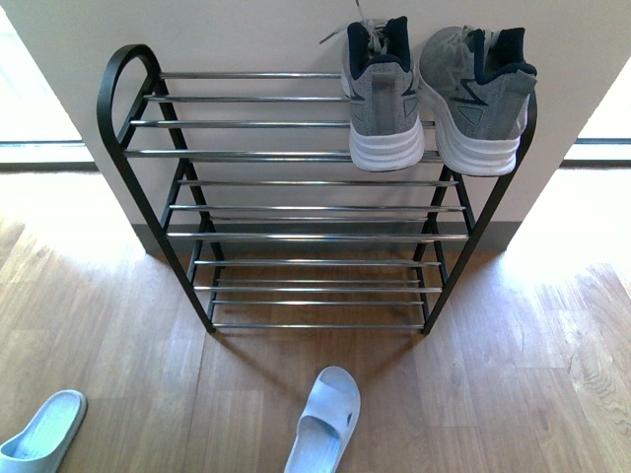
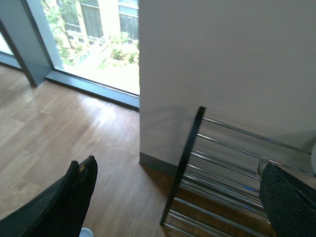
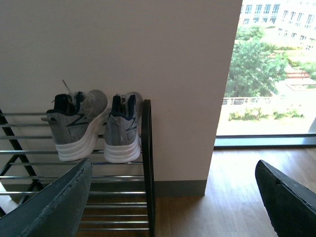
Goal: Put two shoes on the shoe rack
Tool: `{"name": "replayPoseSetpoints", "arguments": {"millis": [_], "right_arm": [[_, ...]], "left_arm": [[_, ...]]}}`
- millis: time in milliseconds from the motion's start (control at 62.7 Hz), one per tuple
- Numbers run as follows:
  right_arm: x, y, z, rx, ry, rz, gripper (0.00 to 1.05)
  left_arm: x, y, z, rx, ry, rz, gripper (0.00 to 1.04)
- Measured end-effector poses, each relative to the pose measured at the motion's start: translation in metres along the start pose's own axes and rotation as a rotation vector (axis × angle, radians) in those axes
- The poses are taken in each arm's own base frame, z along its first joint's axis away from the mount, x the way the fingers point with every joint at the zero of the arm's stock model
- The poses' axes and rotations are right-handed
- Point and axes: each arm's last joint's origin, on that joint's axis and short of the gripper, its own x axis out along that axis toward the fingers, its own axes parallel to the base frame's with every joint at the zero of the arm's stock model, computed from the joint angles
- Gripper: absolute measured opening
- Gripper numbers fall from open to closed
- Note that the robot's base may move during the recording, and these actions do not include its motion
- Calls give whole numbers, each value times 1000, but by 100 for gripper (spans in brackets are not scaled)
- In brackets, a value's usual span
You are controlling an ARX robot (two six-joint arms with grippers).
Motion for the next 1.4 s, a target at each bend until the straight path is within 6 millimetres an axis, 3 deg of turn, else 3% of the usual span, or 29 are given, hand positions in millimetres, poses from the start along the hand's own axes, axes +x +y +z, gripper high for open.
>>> {"name": "replayPoseSetpoints", "arguments": {"millis": [96,207,287,367,749,893,1403], "right_arm": [[0,0,0,0,0,0,96],[0,0,0,0,0,1,96],[0,0,0,0,0,-1,96],[0,0,0,0,0,0,96],[0,0,0,0,0,0,96],[0,0,0,0,0,0,96],[0,0,0,0,0,0,96]], "left_arm": [[-17,20,-3,-21,-33,33,95],[-23,24,-1,-19,-58,4,94],[-23,31,-11,25,-150,-211,80],[-29,41,-25,91,-212,-312,65],[-48,73,-70,146,-220,-306,1],[-53,89,-80,150,-227,-299,1],[-73,99,-104,151,-227,-307,1]]}}
